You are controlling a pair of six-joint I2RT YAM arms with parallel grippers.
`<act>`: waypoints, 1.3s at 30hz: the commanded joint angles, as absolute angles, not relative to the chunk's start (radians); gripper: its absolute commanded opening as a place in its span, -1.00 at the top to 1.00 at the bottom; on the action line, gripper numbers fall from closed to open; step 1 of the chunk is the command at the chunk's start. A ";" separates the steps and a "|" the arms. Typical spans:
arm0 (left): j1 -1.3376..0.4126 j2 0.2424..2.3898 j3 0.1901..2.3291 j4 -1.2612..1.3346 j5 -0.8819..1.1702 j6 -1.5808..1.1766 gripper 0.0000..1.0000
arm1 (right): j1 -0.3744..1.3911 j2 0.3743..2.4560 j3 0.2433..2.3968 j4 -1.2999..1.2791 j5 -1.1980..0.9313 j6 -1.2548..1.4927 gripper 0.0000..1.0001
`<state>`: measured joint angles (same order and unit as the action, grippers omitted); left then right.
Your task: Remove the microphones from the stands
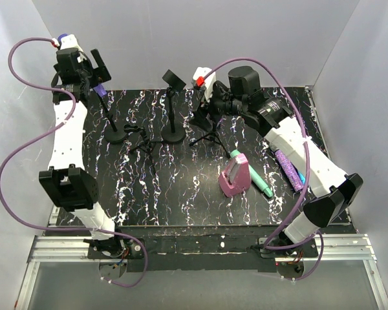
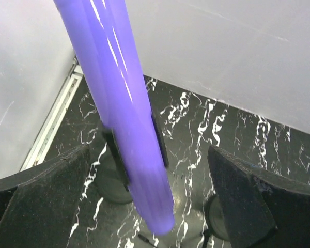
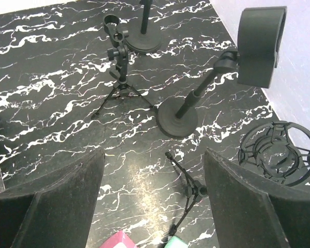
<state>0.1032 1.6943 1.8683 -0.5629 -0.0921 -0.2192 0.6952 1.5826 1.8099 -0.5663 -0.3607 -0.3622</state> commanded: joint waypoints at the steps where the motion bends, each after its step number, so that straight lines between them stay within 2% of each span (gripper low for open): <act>1: 0.109 1.738 1.992 -0.548 -0.173 -0.224 -0.96 | 0.677 1.580 1.838 -0.506 -0.350 -0.279 -0.65; 5: 0.109 1.795 2.051 -0.574 -0.224 -0.216 -0.95 | 0.669 1.580 1.812 -0.479 -0.341 -0.238 -0.64; 8: 0.110 1.821 2.074 -0.587 -0.230 -0.212 -0.87 | 0.664 1.580 1.804 -0.480 -0.337 -0.219 -0.64; 17: 0.114 1.787 2.005 -0.607 -0.308 -0.206 -0.31 | 0.652 1.578 1.798 -0.508 -0.339 -0.175 -0.61; 26: 0.141 1.715 1.913 -0.620 -0.269 -0.216 0.03 | 0.652 1.537 1.749 -0.529 -0.345 -0.144 -0.57; 34: 0.192 1.649 1.942 -0.679 -0.115 -0.190 0.52 | 0.650 1.513 1.707 -0.514 -0.362 -0.094 -0.54; 36: 0.196 1.622 1.934 -0.709 -0.059 -0.157 0.71 | 0.650 1.514 1.707 -0.511 -0.361 -0.094 -0.53; 38: 0.196 1.576 1.904 -0.730 -0.028 -0.124 1.00 | 0.650 1.511 1.707 -0.511 -0.359 -0.101 -0.53; 39: 0.196 1.550 1.876 -0.732 -0.019 -0.105 1.00 | 0.650 1.509 1.707 -0.512 -0.359 -0.103 -0.52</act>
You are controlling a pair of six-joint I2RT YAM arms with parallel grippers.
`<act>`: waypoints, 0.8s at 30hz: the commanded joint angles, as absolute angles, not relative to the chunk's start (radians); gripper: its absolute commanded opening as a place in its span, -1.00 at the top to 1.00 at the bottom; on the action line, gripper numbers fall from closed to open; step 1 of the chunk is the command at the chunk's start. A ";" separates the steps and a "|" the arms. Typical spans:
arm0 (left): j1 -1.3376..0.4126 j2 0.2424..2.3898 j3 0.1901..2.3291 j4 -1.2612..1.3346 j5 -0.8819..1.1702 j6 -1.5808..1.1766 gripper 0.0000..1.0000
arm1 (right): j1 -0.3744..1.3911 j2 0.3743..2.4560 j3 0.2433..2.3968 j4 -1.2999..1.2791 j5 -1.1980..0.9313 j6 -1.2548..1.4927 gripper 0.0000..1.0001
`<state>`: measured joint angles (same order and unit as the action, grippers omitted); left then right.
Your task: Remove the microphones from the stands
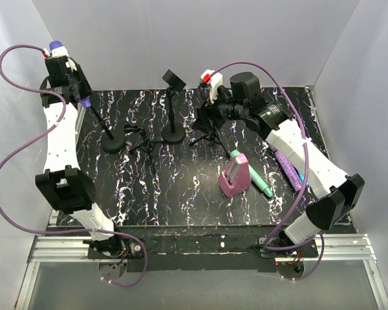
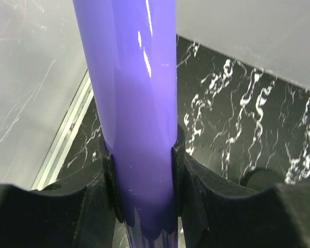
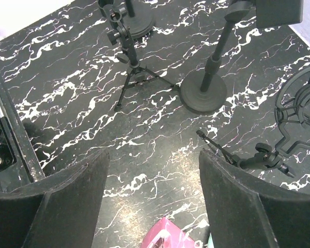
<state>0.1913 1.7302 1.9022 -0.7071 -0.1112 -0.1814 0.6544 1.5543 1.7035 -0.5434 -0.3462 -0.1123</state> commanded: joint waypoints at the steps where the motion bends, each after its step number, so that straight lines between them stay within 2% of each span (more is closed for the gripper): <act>1: 0.195 1.514 1.849 -0.729 -0.011 -0.086 1.00 | 0.650 1.511 1.707 -0.512 -0.360 -0.104 -0.52; 6: 0.196 1.358 1.715 -0.735 0.064 0.032 1.00 | 0.652 1.511 1.706 -0.525 -0.379 -0.098 -0.51; 11: 0.196 1.224 1.631 -0.814 0.251 0.144 1.00 | 0.650 1.513 1.706 -0.523 -0.396 -0.098 -0.50; 24: 0.192 1.052 1.514 -0.919 0.975 0.218 1.00 | 0.637 1.511 1.744 -0.586 -0.477 -0.158 -0.51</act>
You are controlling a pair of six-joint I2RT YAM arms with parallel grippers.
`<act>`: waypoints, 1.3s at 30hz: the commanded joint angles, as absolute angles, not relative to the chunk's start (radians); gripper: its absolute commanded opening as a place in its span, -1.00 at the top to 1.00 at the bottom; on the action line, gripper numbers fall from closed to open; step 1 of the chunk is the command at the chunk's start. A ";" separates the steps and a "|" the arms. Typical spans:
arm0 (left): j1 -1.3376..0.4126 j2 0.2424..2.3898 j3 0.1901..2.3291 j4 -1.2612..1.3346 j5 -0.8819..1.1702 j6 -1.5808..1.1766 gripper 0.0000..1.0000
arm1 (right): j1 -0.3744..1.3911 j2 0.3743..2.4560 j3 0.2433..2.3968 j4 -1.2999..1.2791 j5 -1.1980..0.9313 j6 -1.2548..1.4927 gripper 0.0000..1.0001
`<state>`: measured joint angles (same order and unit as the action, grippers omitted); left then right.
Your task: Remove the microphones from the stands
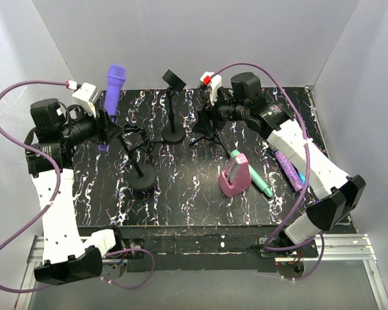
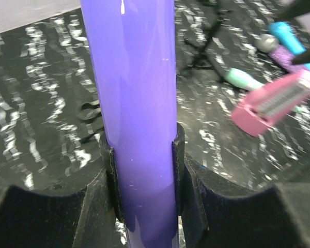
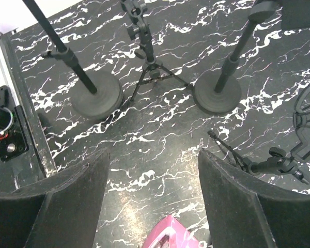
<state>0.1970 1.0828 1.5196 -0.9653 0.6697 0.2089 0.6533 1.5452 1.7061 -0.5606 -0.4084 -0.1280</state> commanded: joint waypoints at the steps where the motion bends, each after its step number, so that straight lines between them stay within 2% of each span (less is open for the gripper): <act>1: 0.189 1.057 1.509 -0.919 1.004 0.213 1.00 | 0.634 1.502 1.735 -0.594 -0.495 -0.161 -0.52; 9: 0.060 1.088 1.486 -0.882 1.048 0.232 1.00 | 0.618 1.408 1.611 -0.580 -0.529 -0.160 -0.51; 13: -0.134 1.133 1.494 -0.871 0.959 0.259 1.00 | 0.618 1.387 1.589 -0.587 -0.545 -0.186 -0.51; 17: -0.248 1.150 1.460 -0.763 0.846 0.247 1.00 | 0.617 1.373 1.588 -0.601 -0.545 -0.221 -0.51; 27: -0.318 1.138 1.385 -0.588 0.743 0.265 1.00 | 0.600 1.319 1.549 -0.603 -0.563 -0.235 -0.52; 35: -0.322 1.144 1.324 -0.574 0.730 0.226 1.00 | 0.586 1.278 1.462 -0.557 -0.580 -0.226 -0.55; 36: -0.322 1.152 1.322 -0.575 0.733 0.221 0.98 | 0.586 1.279 1.460 -0.555 -0.583 -0.221 -0.56; 37: -0.324 1.155 1.322 -0.578 0.732 0.219 0.87 | 0.584 1.282 1.457 -0.552 -0.586 -0.215 -0.55; 39: -0.322 1.157 1.325 -0.580 0.721 0.221 0.53 | 0.584 1.284 1.450 -0.534 -0.591 -0.198 -0.55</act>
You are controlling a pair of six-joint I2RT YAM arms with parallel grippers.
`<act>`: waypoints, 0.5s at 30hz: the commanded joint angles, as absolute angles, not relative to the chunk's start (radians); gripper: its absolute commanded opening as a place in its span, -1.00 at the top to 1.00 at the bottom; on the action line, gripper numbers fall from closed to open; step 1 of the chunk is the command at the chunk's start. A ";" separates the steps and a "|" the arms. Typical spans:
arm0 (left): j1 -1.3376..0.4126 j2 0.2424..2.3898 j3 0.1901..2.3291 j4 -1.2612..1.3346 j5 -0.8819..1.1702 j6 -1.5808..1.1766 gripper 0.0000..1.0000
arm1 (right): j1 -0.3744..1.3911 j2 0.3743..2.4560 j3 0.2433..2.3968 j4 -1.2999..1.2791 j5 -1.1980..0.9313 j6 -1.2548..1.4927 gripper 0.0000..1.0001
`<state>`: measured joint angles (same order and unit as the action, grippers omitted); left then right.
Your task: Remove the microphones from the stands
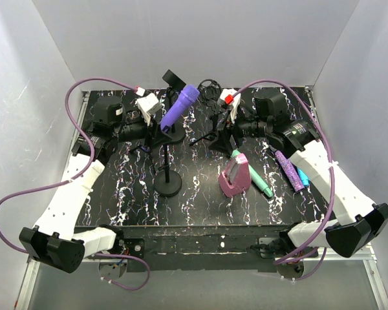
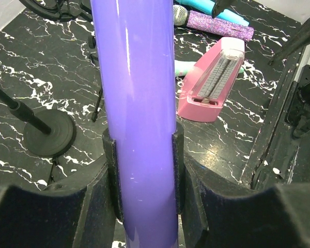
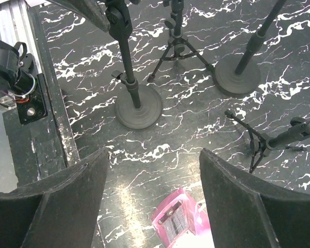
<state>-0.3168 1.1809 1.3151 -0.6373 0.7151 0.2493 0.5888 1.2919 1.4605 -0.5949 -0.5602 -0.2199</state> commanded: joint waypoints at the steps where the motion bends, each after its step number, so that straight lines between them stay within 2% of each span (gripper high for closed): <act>1: -0.322 1.157 1.331 -0.583 0.715 0.222 0.31 | 0.584 1.285 1.444 -0.528 -0.597 -0.192 -0.55; 2: -0.322 1.155 1.341 -0.586 0.707 0.224 0.06 | 0.584 1.287 1.440 -0.522 -0.601 -0.187 -0.55; 4: -0.324 1.157 1.373 -0.603 0.703 0.213 -0.29 | 0.584 1.287 1.433 -0.509 -0.609 -0.176 -0.55; 6: -0.321 1.170 1.414 -0.627 0.712 0.201 -0.46 | 0.584 1.287 1.427 -0.496 -0.624 -0.166 -0.55; 9: -0.322 1.210 1.477 -0.676 0.752 0.201 -0.56 | 0.584 1.281 1.399 -0.454 -0.649 -0.144 -0.56; 15: -0.324 1.302 1.575 -0.693 0.772 0.153 -0.56 | 0.586 1.279 1.341 -0.379 -0.680 -0.118 -0.56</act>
